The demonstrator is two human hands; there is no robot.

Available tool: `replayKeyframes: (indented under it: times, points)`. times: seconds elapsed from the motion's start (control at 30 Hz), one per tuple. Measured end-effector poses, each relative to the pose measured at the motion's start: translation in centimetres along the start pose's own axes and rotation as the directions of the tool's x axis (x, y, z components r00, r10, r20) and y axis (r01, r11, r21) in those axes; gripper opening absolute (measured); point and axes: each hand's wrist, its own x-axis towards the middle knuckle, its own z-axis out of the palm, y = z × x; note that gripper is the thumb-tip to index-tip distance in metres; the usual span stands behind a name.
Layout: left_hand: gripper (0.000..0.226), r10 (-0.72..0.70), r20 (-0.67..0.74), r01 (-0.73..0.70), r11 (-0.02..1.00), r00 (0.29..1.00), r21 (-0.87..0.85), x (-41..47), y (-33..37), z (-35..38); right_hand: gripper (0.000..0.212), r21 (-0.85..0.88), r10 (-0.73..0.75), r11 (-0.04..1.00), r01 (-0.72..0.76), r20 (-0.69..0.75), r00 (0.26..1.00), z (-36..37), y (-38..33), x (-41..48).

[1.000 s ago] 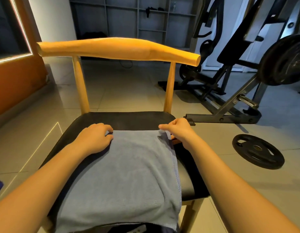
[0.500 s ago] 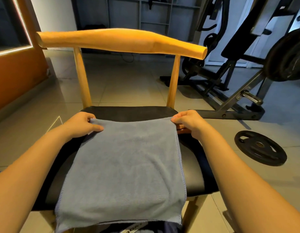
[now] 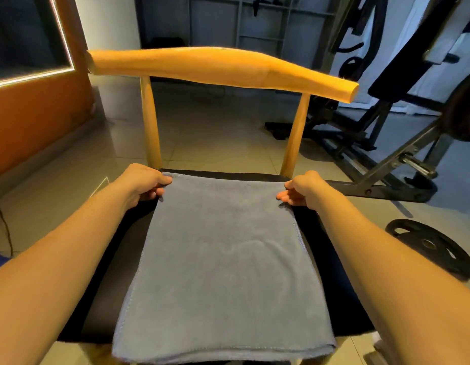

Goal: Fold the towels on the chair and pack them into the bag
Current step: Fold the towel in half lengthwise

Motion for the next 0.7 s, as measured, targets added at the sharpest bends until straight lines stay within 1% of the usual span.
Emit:
replayKeyframes:
  times: [0.07,0.1,0.17,0.3,0.4,0.53,0.6,0.7]
  points:
    - [0.020,-0.025,0.015,0.026,0.995,1.000,-0.092,1.0,0.9,0.3,0.019,0.042,-0.041,0.998,0.041,-0.001,0.999,0.8,-0.5,0.7]
    - [0.020,-0.024,0.014,0.026,0.994,1.000,-0.110,1.6,1.3,0.4,0.021,0.054,-0.059,0.997,0.059,-0.006,0.998,1.2,-0.8,1.0]
    - [0.021,-0.006,0.011,0.006,0.996,1.000,-0.087,2.2,1.7,0.4,0.023,0.076,-0.090,0.993,0.092,-0.022,0.996,1.6,-1.3,1.3]
    - [0.024,0.097,-0.031,-0.100,0.988,0.995,-0.119,2.1,2.4,0.0,0.021,0.109,-0.153,0.981,0.161,-0.074,0.985,1.3,-2.2,1.0]
    - [0.019,0.198,-0.079,-0.208,0.966,0.977,-0.151,1.1,2.5,-0.6,0.016,0.126,-0.213,0.966,0.227,-0.112,0.971,0.6,-3.0,-0.4]
    - [0.011,0.350,-0.138,-0.363,0.928,0.926,-0.082,-2.1,1.7,-1.4,0.021,0.191,-0.288,0.936,0.296,-0.069,0.955,-1.3,-2.5,-3.2]
    - [0.006,0.411,-0.116,-0.420,0.906,0.904,-0.061,-4.2,1.0,-1.9,0.020,0.191,-0.315,0.928,0.320,-0.058,0.947,-2.2,-1.5,-4.9]
    - [0.002,0.461,-0.089,-0.464,0.886,0.883,-0.012,-6.9,-0.4,-3.3,0.012,0.203,-0.280,0.937,0.284,-0.046,0.959,-3.2,0.2,-7.7]
